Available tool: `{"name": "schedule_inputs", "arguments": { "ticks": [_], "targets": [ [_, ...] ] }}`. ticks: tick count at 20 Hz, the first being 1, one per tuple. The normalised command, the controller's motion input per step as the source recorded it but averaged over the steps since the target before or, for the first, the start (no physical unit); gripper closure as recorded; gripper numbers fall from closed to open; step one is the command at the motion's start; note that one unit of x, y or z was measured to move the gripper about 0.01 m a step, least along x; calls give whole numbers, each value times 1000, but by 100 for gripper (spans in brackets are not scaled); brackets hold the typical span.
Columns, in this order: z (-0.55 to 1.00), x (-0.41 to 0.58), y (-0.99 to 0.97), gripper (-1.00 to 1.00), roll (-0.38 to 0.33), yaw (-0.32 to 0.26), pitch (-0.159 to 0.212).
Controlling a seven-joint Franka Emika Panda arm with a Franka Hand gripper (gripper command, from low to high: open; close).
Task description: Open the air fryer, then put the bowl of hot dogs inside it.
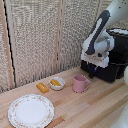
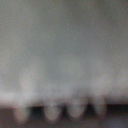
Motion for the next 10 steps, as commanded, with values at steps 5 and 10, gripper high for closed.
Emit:
{"name": "schedule_inputs", "arguments": {
  "ticks": [5, 10],
  "targets": [
    [-142, 179, 862, 100, -27, -111, 0],
    [-93, 214, 339, -100, -55, -58, 35]
  ]
}}
